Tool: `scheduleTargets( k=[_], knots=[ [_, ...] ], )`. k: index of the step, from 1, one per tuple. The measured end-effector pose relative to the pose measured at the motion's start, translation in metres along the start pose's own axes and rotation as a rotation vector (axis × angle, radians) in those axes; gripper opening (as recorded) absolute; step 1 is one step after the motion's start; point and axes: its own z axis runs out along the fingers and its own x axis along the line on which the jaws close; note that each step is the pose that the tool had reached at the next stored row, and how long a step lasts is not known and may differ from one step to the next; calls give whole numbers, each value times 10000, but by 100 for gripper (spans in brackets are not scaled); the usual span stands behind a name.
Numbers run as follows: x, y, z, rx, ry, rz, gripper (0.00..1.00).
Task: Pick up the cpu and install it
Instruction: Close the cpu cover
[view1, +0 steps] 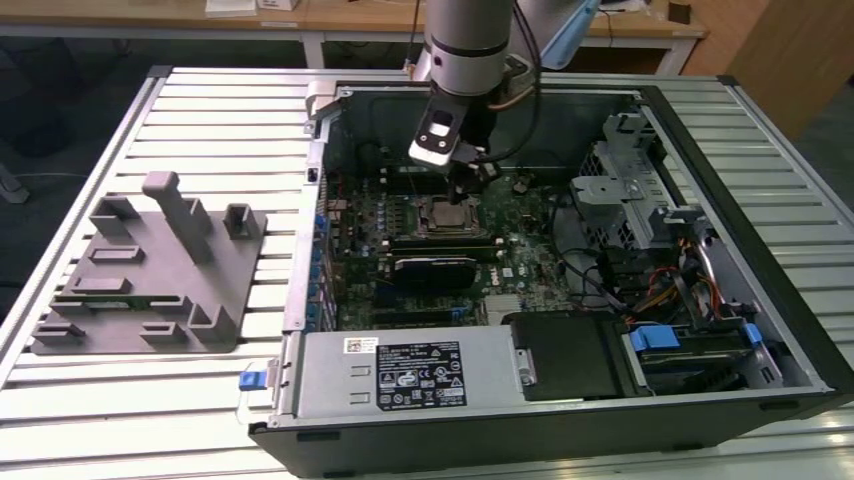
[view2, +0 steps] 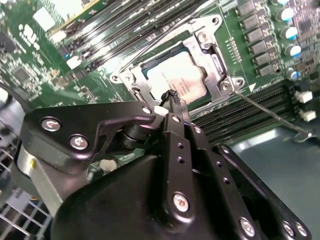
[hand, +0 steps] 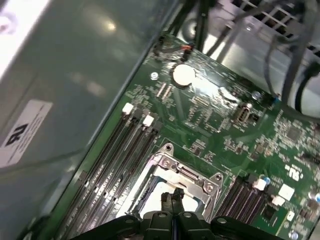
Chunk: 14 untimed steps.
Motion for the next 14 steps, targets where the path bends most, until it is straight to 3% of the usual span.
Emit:
scheduleTargets(
  k=[14],
  knots=[
    [0, 0, 8, -92, 78, -2549, 11]
  ],
)
